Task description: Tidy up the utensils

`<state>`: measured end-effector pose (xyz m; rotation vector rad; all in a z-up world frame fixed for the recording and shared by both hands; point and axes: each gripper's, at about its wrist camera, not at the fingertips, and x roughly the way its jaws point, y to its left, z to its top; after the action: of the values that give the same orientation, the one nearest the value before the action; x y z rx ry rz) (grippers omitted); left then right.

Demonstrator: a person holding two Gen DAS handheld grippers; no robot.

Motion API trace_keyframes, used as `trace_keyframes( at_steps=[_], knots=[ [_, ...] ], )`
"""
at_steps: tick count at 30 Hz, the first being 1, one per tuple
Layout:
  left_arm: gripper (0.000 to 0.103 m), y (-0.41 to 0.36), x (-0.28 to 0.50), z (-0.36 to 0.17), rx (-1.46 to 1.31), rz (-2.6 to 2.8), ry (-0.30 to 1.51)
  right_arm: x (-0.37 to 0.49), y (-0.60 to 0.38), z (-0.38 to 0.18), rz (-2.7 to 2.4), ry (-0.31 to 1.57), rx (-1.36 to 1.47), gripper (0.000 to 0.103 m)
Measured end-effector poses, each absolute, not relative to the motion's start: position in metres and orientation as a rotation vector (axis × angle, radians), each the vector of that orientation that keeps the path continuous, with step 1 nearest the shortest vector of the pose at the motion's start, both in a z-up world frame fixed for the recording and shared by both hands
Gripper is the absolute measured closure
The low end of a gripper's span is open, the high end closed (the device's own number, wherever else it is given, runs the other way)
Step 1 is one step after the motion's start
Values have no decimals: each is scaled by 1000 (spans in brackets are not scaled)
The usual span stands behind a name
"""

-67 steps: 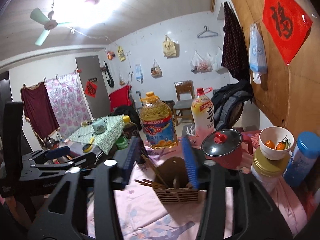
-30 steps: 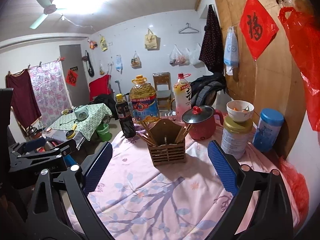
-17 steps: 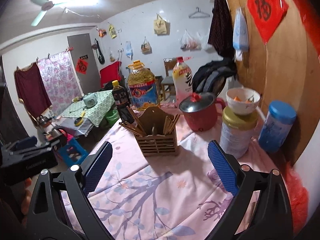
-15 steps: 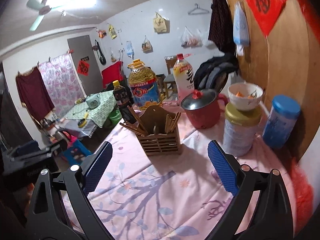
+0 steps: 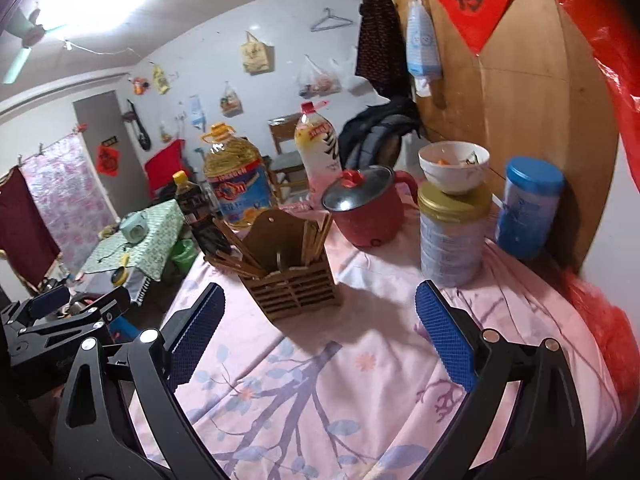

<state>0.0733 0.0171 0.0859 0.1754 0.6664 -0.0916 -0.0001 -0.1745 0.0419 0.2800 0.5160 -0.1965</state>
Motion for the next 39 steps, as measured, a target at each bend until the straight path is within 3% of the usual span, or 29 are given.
trace_keyframes(
  at_steps=[18,39],
  knots=[
    [6,23,66,79,111,31,650,32,-170,32,-74,557,190,10],
    [6,24,71,75,111,-29,656,8,-153,31,-108,533,141,10]
  ],
)
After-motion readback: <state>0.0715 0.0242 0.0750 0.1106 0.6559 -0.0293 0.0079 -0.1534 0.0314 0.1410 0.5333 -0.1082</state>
